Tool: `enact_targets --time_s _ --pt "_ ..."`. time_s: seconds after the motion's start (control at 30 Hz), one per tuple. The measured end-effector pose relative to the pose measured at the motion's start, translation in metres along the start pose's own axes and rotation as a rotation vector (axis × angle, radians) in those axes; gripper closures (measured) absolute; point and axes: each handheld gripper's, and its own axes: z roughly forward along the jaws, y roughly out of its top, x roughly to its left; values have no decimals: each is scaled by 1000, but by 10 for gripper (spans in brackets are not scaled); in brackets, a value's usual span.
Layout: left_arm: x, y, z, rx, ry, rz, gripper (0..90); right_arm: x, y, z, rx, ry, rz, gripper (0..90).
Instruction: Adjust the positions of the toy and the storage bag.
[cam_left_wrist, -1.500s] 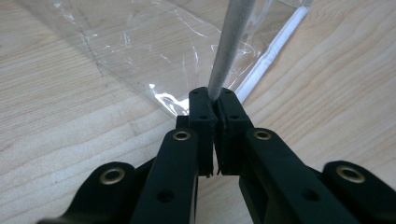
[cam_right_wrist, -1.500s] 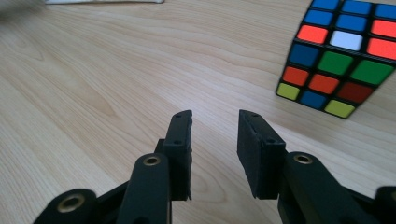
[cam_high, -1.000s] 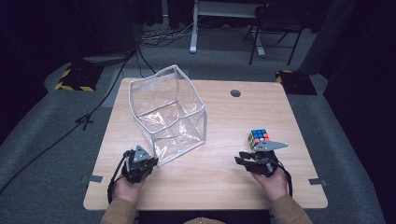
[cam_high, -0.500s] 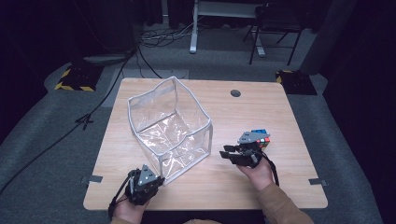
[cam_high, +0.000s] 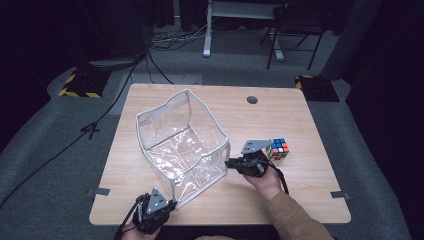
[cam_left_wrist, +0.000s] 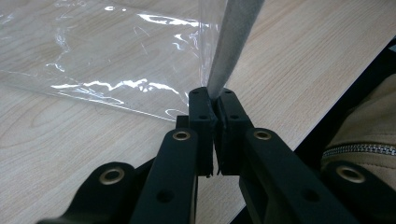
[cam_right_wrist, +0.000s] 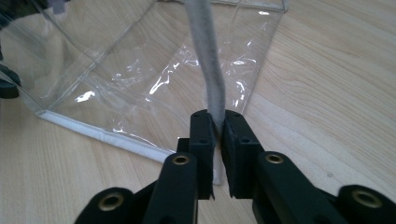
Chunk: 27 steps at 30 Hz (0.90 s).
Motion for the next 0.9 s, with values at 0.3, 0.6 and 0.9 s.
enact_targets --time_s 0.3,0.6,0.9 --pt "-4 0 0 2 -32 19 865 14 -17 -22 5 -11 7 867" --pt "-9 6 7 7 -80 34 864 41 -51 -63 17 -18 23 866" --pt "-18 12 15 22 -130 79 862 61 -76 -92 17 -27 49 865"
